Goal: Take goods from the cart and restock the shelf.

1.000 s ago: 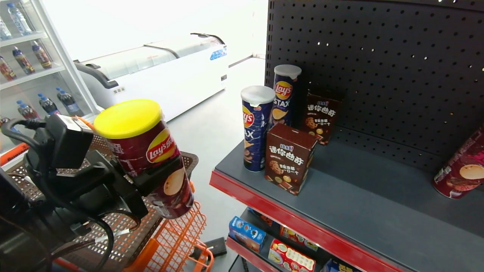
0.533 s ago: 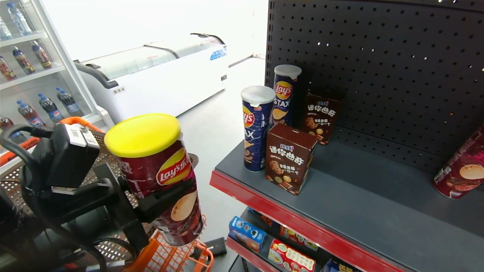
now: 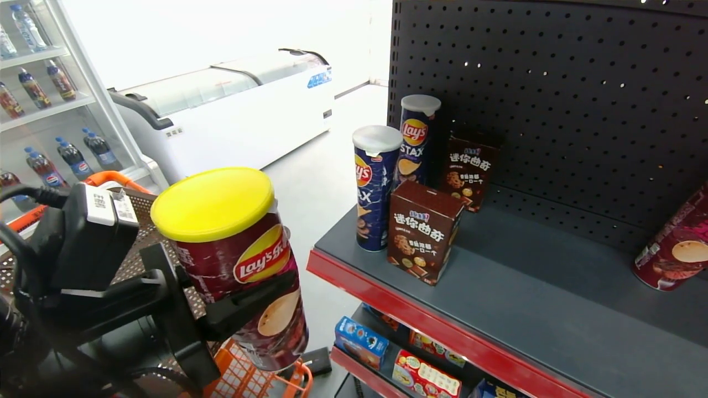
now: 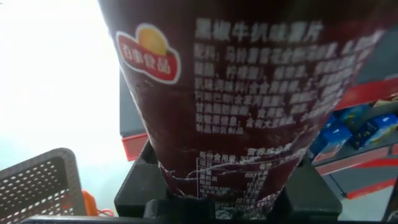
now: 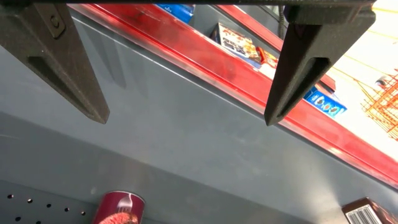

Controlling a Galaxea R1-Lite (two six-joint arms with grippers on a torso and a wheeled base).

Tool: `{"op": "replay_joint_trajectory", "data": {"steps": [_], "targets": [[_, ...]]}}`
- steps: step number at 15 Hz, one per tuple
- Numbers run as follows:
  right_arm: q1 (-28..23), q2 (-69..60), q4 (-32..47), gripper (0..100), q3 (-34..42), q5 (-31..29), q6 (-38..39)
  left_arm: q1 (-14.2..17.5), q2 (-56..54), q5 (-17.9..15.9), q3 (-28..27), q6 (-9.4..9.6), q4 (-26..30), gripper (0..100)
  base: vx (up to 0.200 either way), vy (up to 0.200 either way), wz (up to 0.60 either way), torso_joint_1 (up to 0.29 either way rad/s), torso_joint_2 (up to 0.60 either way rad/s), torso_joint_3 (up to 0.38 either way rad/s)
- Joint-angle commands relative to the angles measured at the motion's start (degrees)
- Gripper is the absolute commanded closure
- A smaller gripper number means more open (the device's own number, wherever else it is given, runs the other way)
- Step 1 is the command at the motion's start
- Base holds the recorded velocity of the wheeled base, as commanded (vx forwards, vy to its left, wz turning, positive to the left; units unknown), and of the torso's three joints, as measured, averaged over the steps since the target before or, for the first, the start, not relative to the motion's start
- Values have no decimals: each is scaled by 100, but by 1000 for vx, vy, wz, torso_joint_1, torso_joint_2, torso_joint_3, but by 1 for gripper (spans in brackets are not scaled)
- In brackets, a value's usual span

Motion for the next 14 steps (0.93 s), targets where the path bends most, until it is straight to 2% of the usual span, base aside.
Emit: {"op": "replay_joint_trajectory", "data": {"steps": [1,3,5,14], "targets": [[1,0,-1,0,0,0,-2,-183,11,-15,19,-10,-5,100,0,0,0,0,0,0],[1,0,-1,0,0,0,-11,-430,20,-32,1,-18,-5,100,0,0,0,0,0,0],[1,0,-1,0,0,9,-2,-517,55,-23,36,-10,-5,100,0,0,0,0,0,0],[1,0,-1,0,0,18,-11,-509,90,-32,10,-27,-14,100,0,0,-600,-1,2,4]]}}
